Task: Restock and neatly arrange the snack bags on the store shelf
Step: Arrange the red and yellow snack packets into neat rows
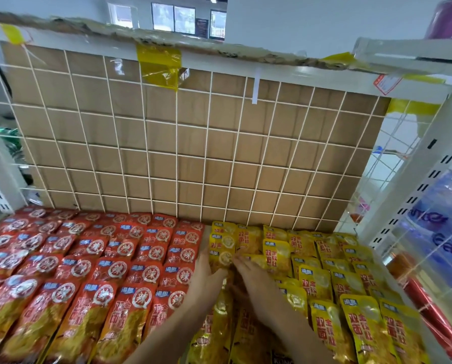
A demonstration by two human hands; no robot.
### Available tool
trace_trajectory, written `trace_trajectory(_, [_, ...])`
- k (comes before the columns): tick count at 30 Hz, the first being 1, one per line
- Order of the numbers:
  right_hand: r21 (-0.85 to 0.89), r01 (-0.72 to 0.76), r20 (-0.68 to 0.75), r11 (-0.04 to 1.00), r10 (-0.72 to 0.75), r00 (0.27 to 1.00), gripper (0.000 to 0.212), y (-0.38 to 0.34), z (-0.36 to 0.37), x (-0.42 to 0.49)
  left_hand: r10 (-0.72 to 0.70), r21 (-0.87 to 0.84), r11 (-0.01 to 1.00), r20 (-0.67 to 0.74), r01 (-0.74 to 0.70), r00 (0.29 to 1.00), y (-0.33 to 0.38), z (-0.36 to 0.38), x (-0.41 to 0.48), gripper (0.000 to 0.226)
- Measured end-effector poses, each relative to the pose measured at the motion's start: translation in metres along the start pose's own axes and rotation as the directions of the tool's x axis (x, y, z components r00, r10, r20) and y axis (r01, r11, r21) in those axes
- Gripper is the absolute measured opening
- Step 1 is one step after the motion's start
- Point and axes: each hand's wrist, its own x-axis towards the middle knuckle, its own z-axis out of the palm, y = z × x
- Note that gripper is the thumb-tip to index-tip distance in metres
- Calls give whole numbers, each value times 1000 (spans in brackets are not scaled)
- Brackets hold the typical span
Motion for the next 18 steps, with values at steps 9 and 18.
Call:
trace_trajectory(9, [-4, -9, 18, 1000, 9, 1000, 129, 2, 0, 0, -3, 21, 1000, -21, 3, 1000, 1, 4, -20, 63])
trace_trajectory(18, [12, -38, 55, 999, 37, 998, 125, 1, -1, -2, 12, -15, 1000, -23, -12, 1000, 4, 5, -23, 63])
